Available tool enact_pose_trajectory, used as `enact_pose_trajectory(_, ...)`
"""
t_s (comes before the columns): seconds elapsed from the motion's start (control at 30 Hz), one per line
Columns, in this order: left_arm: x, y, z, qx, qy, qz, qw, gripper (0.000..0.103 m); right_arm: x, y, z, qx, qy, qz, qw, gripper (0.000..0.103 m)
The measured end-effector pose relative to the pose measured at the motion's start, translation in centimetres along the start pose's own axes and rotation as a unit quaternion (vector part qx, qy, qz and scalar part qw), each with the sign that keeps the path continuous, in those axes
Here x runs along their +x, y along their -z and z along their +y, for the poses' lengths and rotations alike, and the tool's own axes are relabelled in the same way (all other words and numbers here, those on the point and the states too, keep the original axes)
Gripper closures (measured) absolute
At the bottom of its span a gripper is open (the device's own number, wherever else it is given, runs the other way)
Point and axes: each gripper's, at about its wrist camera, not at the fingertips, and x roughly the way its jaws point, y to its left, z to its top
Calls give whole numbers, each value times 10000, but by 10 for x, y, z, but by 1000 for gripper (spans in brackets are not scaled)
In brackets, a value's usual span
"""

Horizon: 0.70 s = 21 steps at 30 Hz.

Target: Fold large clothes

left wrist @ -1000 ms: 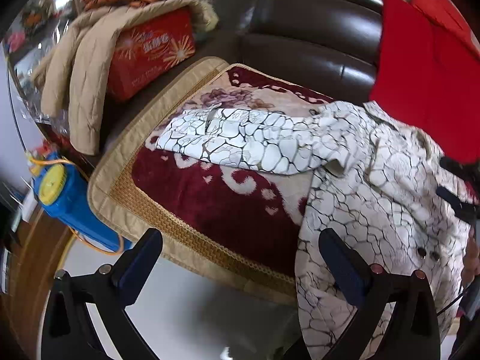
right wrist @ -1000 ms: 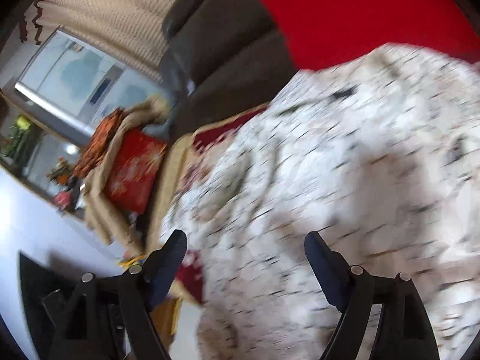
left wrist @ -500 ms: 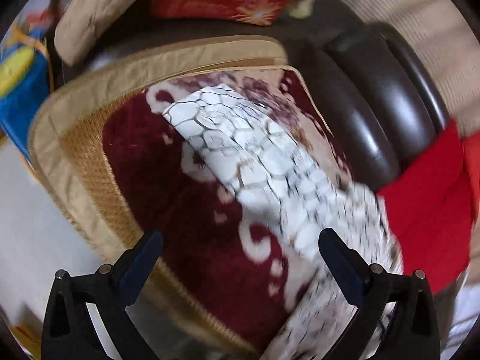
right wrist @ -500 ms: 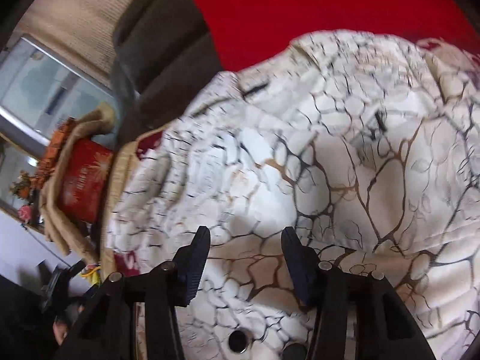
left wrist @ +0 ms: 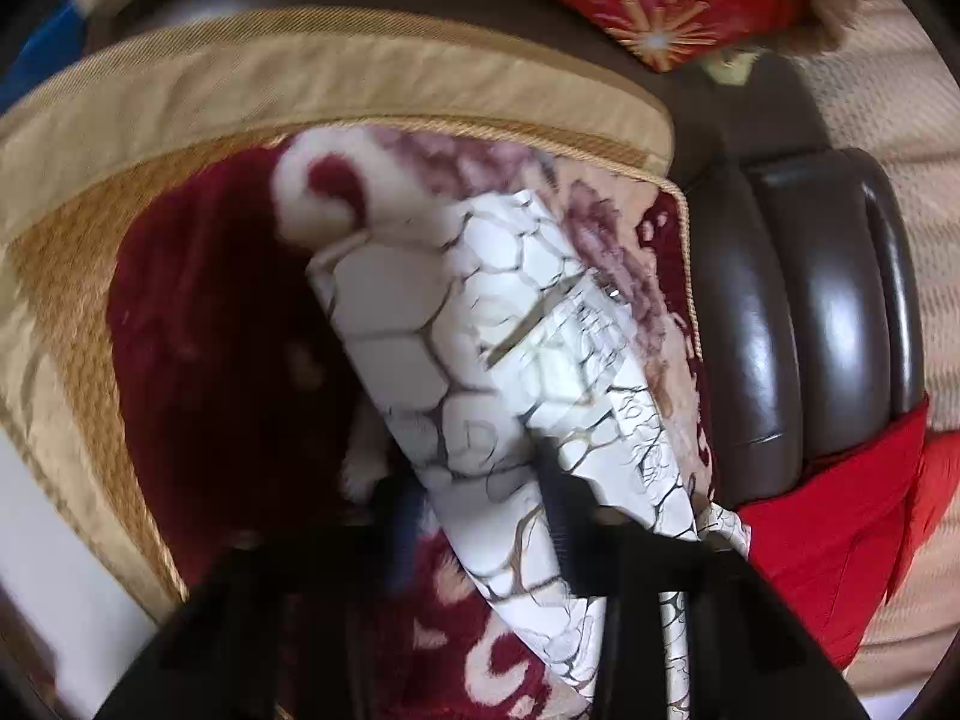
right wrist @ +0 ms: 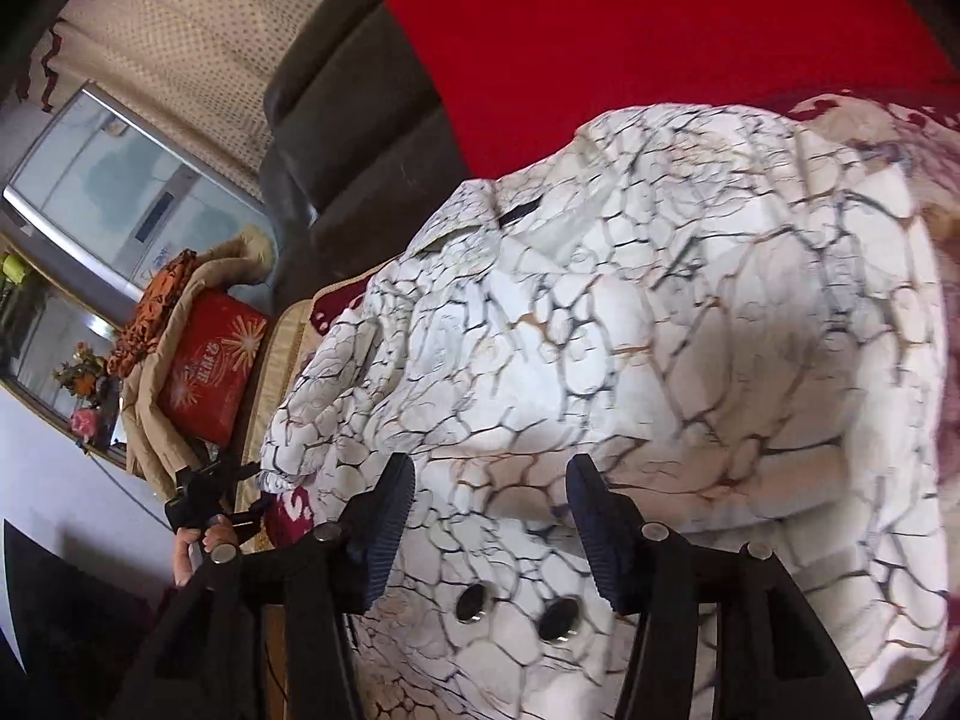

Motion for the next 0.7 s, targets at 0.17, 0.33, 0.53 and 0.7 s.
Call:
enact_pose_trajectory(0.17,-21,-5,-29,493,21,-208,9986,99,-17,-1,-16,143,16,-174,9997,46)
enact_pose_trajectory(0.33,-61,20,-106,1682,97,-423,9848,101,-37,-2,-31,264,-6,-427,9987,46)
enact_pose_trajectory(0.53,-108,106,-233,3484,502,-559,9343,101,-58,-4,-50,516,-149,-669,9963,46)
enact_pose_trajectory(0.7,-132,201,-321,4883,803,-479,8677,101,-83,-4,-64,646,-231,-890,9937,45)
